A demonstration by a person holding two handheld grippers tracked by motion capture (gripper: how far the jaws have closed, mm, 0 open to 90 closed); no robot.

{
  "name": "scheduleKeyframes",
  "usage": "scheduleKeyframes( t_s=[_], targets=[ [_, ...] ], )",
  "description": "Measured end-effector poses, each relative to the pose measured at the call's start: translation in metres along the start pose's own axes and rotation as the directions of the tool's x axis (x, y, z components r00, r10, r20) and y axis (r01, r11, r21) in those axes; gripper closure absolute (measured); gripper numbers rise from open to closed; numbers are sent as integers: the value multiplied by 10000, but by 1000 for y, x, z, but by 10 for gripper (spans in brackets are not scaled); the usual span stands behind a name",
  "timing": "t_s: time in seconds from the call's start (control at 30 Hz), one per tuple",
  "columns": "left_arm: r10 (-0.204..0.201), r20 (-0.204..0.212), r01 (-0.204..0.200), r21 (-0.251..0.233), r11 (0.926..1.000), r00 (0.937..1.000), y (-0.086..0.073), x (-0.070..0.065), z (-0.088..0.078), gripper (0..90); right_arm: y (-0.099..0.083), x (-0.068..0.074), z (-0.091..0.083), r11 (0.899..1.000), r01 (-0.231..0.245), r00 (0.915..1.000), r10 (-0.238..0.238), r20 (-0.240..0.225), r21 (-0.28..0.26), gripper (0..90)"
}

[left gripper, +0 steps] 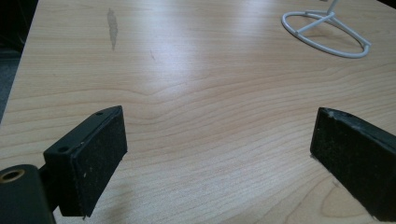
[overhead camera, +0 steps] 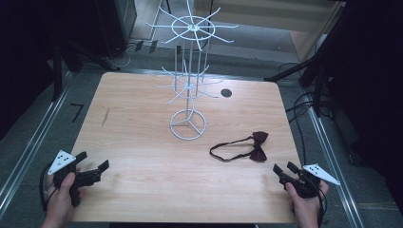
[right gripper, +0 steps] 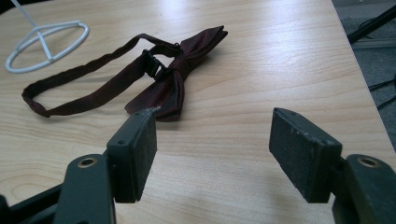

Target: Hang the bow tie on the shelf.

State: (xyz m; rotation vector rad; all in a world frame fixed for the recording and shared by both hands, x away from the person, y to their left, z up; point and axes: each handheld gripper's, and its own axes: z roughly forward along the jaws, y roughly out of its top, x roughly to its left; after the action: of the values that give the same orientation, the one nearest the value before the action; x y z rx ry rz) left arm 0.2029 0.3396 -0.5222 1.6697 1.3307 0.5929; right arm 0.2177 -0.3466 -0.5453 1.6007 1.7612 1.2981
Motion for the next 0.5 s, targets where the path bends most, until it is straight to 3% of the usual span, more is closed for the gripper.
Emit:
scheduleKeyframes(
  t_s=[0.13, 0.2, 0.5],
  targets=[
    [-1, 3, 1, -10, 10000, 10000, 0, 0, 0, 44, 5, 2, 2, 9994, 303, 9995, -304, 96, 144, 315],
    [-2, -28, 1, -65, 10000, 10000, 0, 0, -1, 44, 16, 7, 5, 9985, 56, 9984, -87, 556, 550, 295],
    [-35, 39, 35, 17, 10000, 10000, 0, 0, 0, 44, 45, 28, 13, 9979, 449, 9975, -473, 530, 463, 270]
  ],
)
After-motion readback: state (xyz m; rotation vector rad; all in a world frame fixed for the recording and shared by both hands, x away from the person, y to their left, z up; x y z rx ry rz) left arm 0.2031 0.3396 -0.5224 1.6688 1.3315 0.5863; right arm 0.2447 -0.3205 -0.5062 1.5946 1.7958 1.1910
